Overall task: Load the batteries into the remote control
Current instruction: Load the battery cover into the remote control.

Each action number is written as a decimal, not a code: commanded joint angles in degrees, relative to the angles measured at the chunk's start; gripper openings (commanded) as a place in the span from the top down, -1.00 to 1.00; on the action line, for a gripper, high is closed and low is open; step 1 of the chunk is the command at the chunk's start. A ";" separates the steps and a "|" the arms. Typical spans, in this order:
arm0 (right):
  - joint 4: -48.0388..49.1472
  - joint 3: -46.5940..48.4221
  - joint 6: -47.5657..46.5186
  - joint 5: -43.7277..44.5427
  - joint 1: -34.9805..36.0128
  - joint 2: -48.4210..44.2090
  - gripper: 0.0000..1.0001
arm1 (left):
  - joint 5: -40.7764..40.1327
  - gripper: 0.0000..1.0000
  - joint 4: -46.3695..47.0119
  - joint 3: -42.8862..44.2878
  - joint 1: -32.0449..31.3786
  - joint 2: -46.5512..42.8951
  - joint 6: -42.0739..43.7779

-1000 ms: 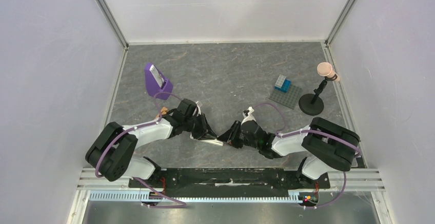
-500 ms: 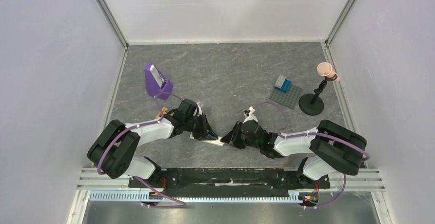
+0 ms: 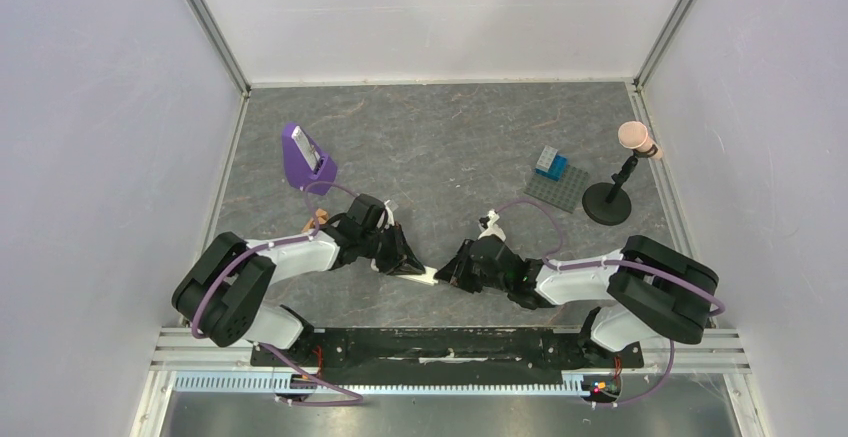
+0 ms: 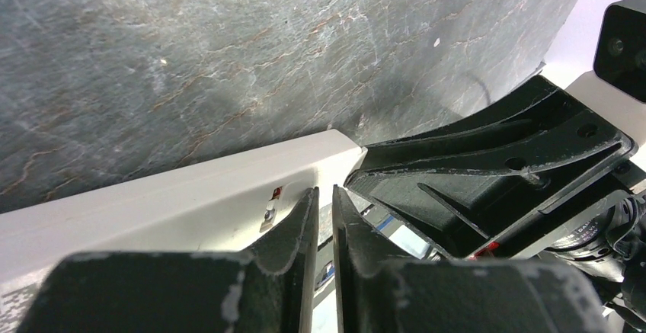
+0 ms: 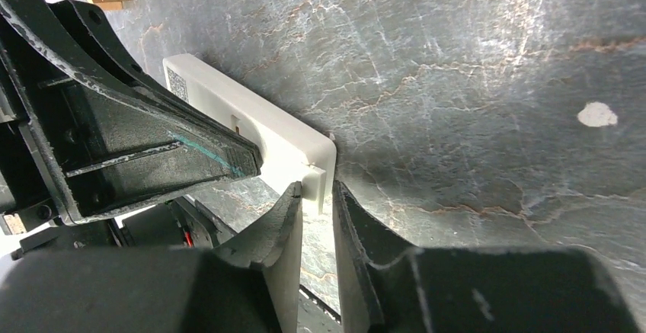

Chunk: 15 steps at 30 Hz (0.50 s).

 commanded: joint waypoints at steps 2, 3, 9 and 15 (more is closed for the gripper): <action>-5.66 -0.33 -1.51 2.06 0.19 -0.28 0.52 | -4.65 0.63 -4.04 -2.12 -0.10 1.84 3.81; -5.58 -0.22 -1.70 1.89 0.19 -0.08 0.48 | -4.69 0.63 -4.04 -2.07 -0.10 1.87 3.81; -5.30 0.75 -1.89 1.60 0.28 0.92 0.50 | -4.40 0.64 -4.18 -1.59 -0.09 1.70 3.73; -6.26 2.54 -2.30 1.48 1.25 2.88 0.60 | -4.75 0.64 -5.73 0.15 -0.08 0.92 4.24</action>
